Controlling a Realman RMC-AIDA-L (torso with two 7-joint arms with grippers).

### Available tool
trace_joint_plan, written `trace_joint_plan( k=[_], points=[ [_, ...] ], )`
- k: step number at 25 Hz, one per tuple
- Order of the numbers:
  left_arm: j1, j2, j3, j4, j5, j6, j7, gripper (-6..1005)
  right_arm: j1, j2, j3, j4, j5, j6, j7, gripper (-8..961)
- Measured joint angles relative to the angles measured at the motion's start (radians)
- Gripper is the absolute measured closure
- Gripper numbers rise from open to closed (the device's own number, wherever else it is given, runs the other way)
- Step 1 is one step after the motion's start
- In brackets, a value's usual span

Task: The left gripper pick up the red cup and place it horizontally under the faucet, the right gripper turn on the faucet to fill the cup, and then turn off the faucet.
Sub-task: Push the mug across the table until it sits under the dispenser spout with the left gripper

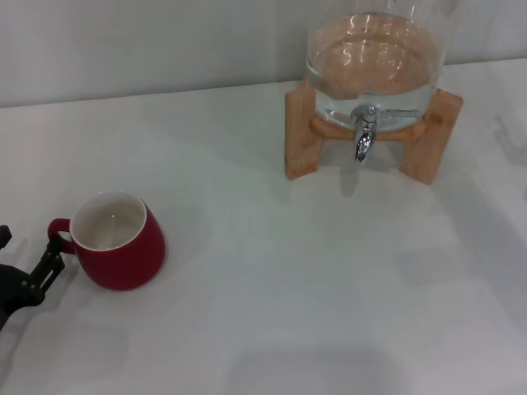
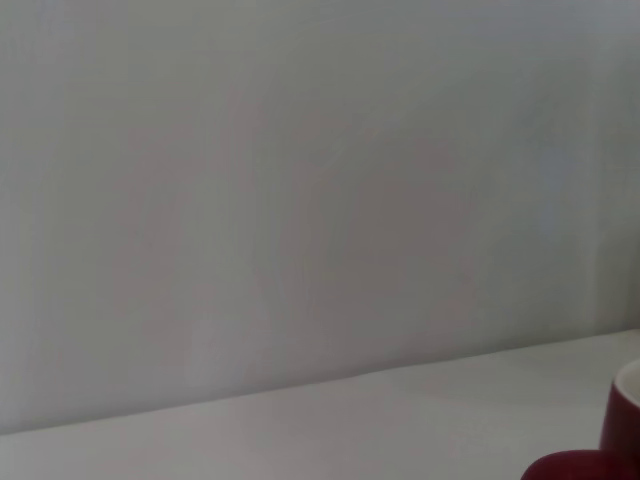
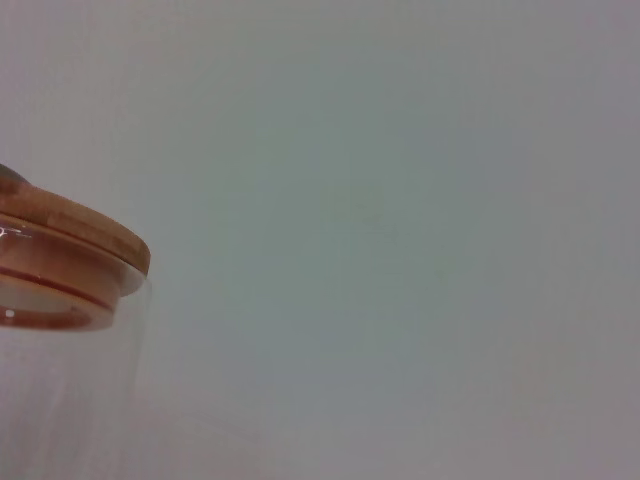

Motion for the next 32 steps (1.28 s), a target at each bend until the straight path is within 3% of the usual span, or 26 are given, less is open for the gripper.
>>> trace_joint_plan(
  k=[20,28,32],
  points=[
    [-0.018,0.003,0.000,-0.123,0.056,0.180,0.000,235,0.002,-0.001,0.000,0.001,0.000,0.000,-0.004,336],
    [-0.017,0.002,0.000,-0.131,0.058,0.175,0.000,240,0.002,-0.001,0.000,0.002,0.000,-0.001,-0.004,336],
    [-0.007,0.001,0.000,-0.145,0.059,0.169,0.000,327,0.002,-0.001,0.000,0.002,0.000,-0.002,-0.004,336]
  ],
)
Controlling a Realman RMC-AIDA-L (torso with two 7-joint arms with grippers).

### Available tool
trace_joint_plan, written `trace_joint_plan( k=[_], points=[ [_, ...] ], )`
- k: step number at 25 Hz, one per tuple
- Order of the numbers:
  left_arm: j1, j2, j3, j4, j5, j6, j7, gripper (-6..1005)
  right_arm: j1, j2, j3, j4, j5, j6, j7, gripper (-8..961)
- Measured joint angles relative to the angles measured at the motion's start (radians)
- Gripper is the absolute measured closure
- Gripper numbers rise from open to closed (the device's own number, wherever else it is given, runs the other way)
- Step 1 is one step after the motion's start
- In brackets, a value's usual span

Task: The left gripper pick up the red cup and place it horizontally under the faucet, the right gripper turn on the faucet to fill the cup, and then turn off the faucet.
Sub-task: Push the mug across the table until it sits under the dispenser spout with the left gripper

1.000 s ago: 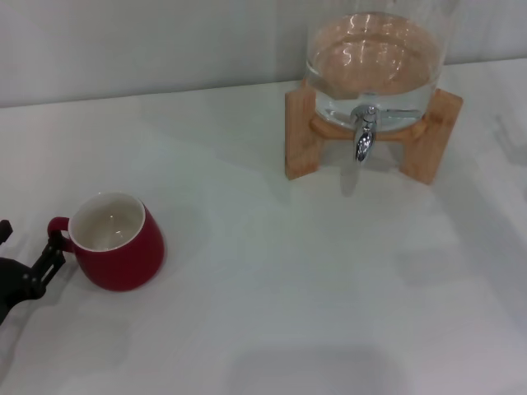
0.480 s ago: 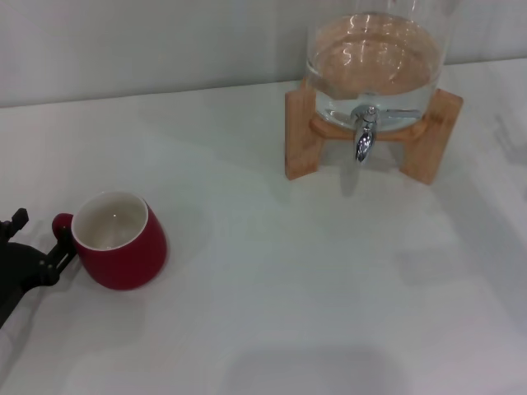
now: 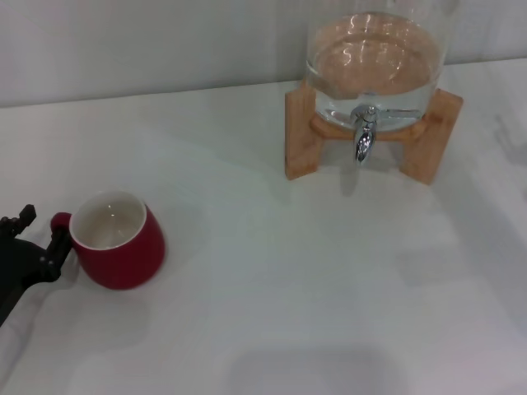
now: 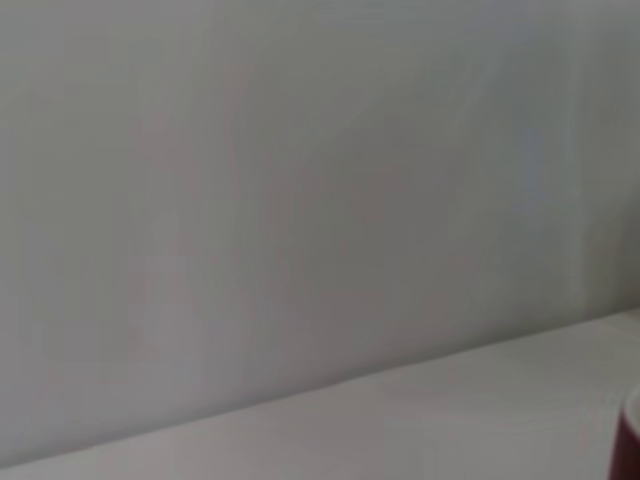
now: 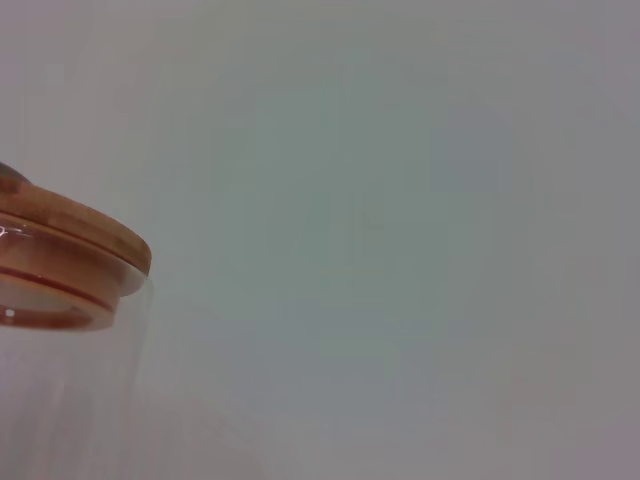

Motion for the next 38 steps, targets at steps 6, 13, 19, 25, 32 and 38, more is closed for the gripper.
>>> trace_joint_plan(
  k=[6,13,19,25,32,38],
  points=[
    [0.015,-0.002,0.000,-0.013,0.000,-0.026,0.000,550,-0.001,-0.001,0.000,0.000,0.000,0.001,0.000,336],
    [0.017,-0.005,0.000,-0.013,-0.004,-0.019,0.000,793,-0.005,-0.002,0.000,0.000,0.000,0.002,0.000,336],
    [0.027,-0.005,0.000,-0.021,-0.011,-0.042,0.000,845,-0.008,-0.002,0.000,0.000,0.000,0.005,0.002,336],
    [0.035,-0.008,0.017,-0.054,-0.006,-0.138,-0.001,844,-0.008,0.000,0.000,0.000,0.000,0.013,0.004,336],
    [0.024,-0.007,0.162,-0.201,-0.014,-0.025,-0.053,845,-0.004,0.001,-0.026,0.000,-0.002,0.022,0.007,336],
    [-0.003,-0.001,0.247,-0.345,-0.007,0.165,-0.173,845,-0.003,0.003,-0.049,0.000,-0.002,0.027,0.008,336]
  ],
)
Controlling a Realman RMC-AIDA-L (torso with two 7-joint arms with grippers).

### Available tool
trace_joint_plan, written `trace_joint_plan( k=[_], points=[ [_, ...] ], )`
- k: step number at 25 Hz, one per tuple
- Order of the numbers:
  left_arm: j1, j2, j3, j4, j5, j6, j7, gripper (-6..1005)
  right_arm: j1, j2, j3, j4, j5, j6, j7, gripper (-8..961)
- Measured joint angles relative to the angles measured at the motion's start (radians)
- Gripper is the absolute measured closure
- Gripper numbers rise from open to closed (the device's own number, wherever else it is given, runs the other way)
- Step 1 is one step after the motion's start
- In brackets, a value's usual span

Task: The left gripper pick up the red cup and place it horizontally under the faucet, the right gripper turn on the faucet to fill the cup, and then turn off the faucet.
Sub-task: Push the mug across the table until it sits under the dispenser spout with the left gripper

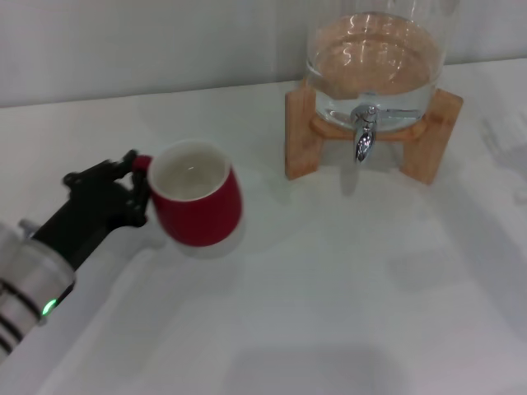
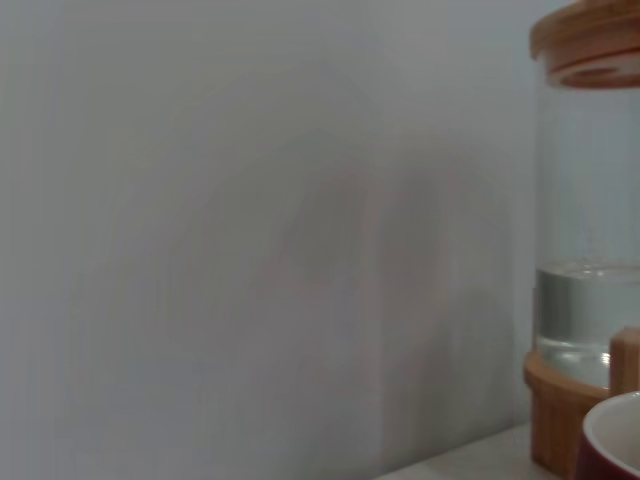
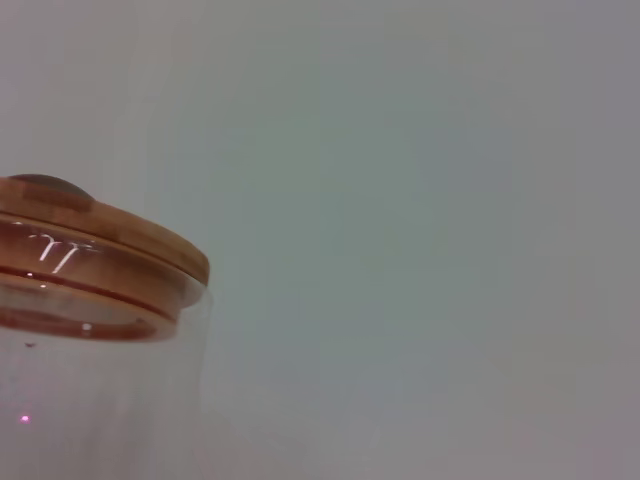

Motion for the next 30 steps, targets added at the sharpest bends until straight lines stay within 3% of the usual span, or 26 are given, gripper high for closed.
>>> trace_joint_plan(
  k=[9,22,30],
  points=[
    [-0.056,0.002,0.160,-0.175,0.002,0.315,-0.054,845,0.003,0.002,-0.051,0.000,0.000,0.018,0.002,336],
    [-0.118,0.005,0.294,-0.277,0.004,0.502,-0.142,844,0.006,0.002,-0.081,0.000,0.000,0.019,0.001,336],
    [-0.153,0.006,0.325,-0.284,0.003,0.568,-0.190,844,0.008,0.002,-0.083,0.001,0.000,0.023,0.001,336]
  ],
)
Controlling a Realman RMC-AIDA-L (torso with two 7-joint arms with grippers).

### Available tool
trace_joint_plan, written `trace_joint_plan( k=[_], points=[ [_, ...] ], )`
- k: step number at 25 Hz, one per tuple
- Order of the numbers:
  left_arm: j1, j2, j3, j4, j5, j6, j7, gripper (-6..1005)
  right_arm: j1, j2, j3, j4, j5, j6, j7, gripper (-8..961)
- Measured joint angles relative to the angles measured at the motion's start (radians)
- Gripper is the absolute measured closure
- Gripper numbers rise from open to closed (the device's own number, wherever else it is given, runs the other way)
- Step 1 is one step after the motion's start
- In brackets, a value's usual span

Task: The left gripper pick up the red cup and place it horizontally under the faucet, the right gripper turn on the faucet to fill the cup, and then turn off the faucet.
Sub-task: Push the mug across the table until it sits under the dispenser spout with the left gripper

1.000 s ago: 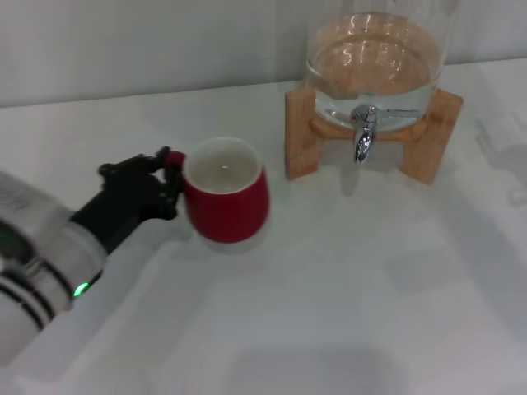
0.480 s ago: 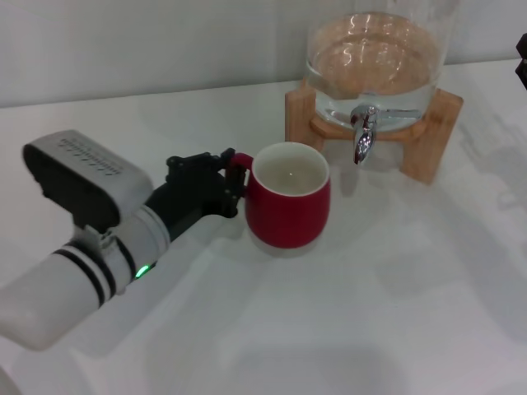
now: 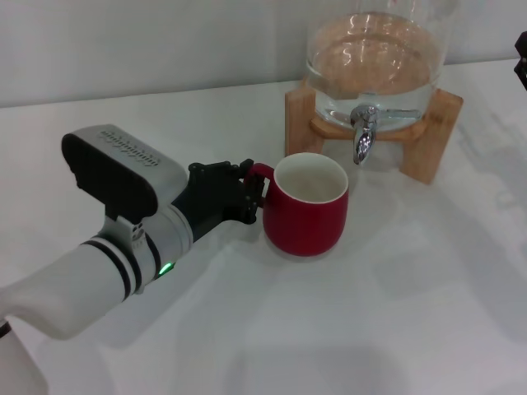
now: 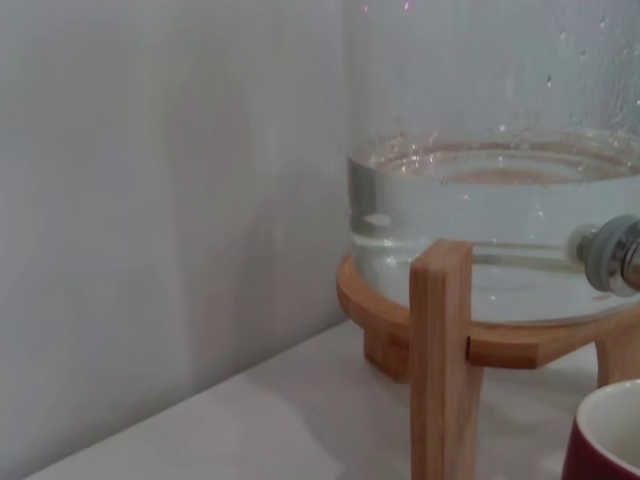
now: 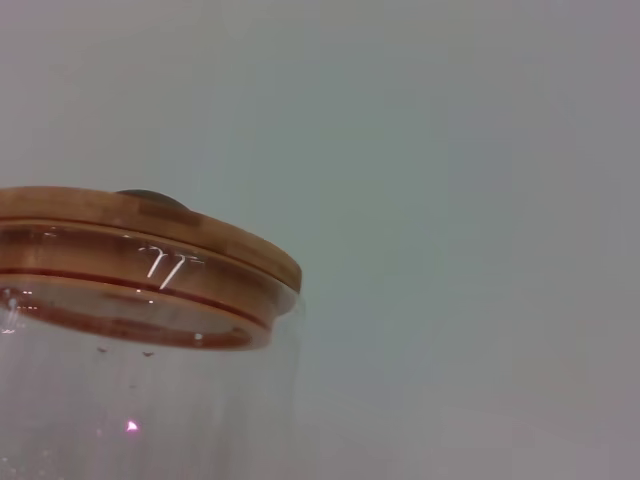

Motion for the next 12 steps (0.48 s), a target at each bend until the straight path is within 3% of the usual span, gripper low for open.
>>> trace_joint_plan(
  k=[12],
  points=[
    [-0.073,-0.001,0.037,-0.007,-0.001,0.104,-0.035,844,0.000,0.000,-0.032,0.007,0.000,0.011,0.001,336]
  ],
)
